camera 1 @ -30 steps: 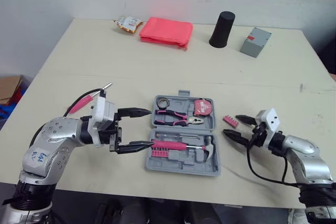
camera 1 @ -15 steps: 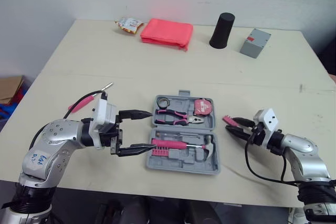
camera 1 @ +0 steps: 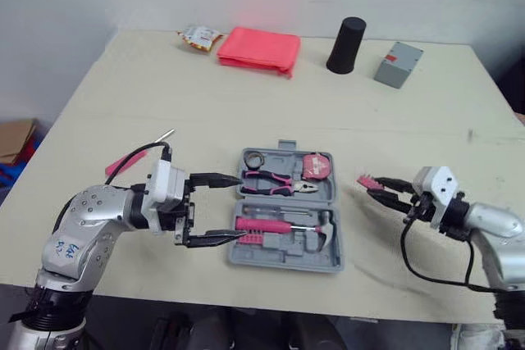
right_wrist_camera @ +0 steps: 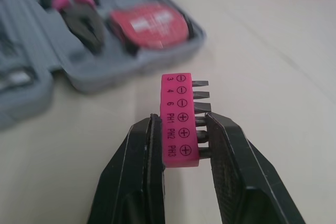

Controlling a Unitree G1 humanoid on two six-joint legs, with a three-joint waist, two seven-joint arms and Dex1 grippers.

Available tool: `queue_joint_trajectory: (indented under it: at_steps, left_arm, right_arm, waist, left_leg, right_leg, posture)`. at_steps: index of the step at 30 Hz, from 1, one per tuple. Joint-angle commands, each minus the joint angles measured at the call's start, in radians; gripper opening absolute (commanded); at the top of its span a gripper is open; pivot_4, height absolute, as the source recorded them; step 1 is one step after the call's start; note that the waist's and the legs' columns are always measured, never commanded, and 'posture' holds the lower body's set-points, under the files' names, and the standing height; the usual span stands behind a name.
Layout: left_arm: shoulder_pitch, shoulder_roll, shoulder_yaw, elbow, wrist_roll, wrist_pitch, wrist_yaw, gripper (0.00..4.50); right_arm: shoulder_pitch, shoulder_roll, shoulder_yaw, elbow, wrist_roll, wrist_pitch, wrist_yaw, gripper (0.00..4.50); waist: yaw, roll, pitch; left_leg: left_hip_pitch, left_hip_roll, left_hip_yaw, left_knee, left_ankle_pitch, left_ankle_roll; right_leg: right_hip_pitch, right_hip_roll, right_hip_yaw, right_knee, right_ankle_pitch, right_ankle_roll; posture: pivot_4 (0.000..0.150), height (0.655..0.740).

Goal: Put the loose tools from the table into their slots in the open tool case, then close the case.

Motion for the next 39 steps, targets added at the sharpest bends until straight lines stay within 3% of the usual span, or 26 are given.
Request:
queue_joint_trajectory:
  at_steps: [1, 5, 10, 13, 18, 22, 39]
  left_arm:
    - [0.026, 0.01, -0.002, 0.015, 0.02, -0.07, -0.06, 4.5]
    - [0.081, 0.006, 0.004, 0.014, 0.033, -0.088, -0.057, 4.5]
    - [0.135, -0.005, 0.018, 0.055, 0.088, -0.176, -0.049, 4.5]
    - [0.15, 0.006, 0.026, 0.077, 0.094, -0.187, -0.057, 4.5]
    - [0.146, 0.021, 0.03, 0.083, 0.091, -0.186, -0.06, 4.5]
    - [0.137, 0.026, 0.039, 0.095, 0.099, -0.192, -0.046, 4.5]
    - [0.155, 0.025, 0.034, 0.077, 0.095, -0.178, -0.01, 4.5]
  right_arm:
    - [0.005, -0.055, -0.001, -0.197, 0.097, 0.147, 0.028, 0.79]
    - [-0.023, -0.143, 0.142, -0.485, 0.143, 0.404, 0.003, 0.79]
    - [-0.13, -0.109, 0.341, -0.615, 0.118, 0.624, -0.09, 0.79]
    - [-0.195, -0.06, 0.443, -0.625, 0.075, 0.715, -0.154, 0.79]
    - [-0.249, -0.043, 0.5, -0.631, 0.058, 0.824, -0.199, 0.79]
    - [-0.289, -0.029, 0.54, -0.635, 0.063, 0.89, -0.202, 0.79]
    - [-0.332, 0.031, 0.623, -0.575, 0.027, 0.935, -0.211, 0.79]
  waist:
    - [0.003, -0.001, 0.001]
    - [0.002, -0.002, 0.001]
    - [0.003, -0.004, 0.002]
    - [0.002, -0.005, 0.002]
    - [0.005, -0.005, 0.002]
    - [0.003, -0.005, 0.002]
    - [-0.002, -0.006, 0.001]
  left_leg:
    - [0.0, 0.001, -0.001, 0.0, 0.0, 0.0]
    - [-0.001, 0.001, -0.001, -0.001, -0.001, -0.001]
    - [-0.002, 0.001, -0.001, -0.001, -0.002, 0.0]
    - [-0.003, 0.001, -0.001, -0.001, -0.002, 0.001]
    - [-0.016, 0.001, -0.001, 0.002, -0.002, 0.001]
    - [-0.017, 0.001, -0.001, 0.002, -0.001, 0.001]
    - [-0.016, 0.001, -0.001, 0.003, 0.0, 0.0]
  right_leg:
    - [0.0, 0.0, 0.0, 0.0, 0.0, 0.0]
    - [-0.001, 0.0, 0.0, -0.001, -0.001, -0.001]
    - [-0.002, -0.002, -0.001, -0.002, -0.001, -0.001]
    - [-0.002, -0.003, -0.002, -0.001, -0.001, -0.002]
    - [-0.016, -0.004, -0.004, 0.003, -0.001, -0.003]
    - [-0.018, -0.004, -0.004, 0.003, -0.002, -0.003]
    - [-0.018, -0.004, -0.004, 0.005, -0.002, -0.003]
  posture:
    - [0.15, 0.74]
    - [0.15, 0.74]
    - [0.15, 0.74]
    - [0.15, 0.74]
    - [0.15, 0.74]
    - [0.15, 0.74]
    - [0.15, 0.74]
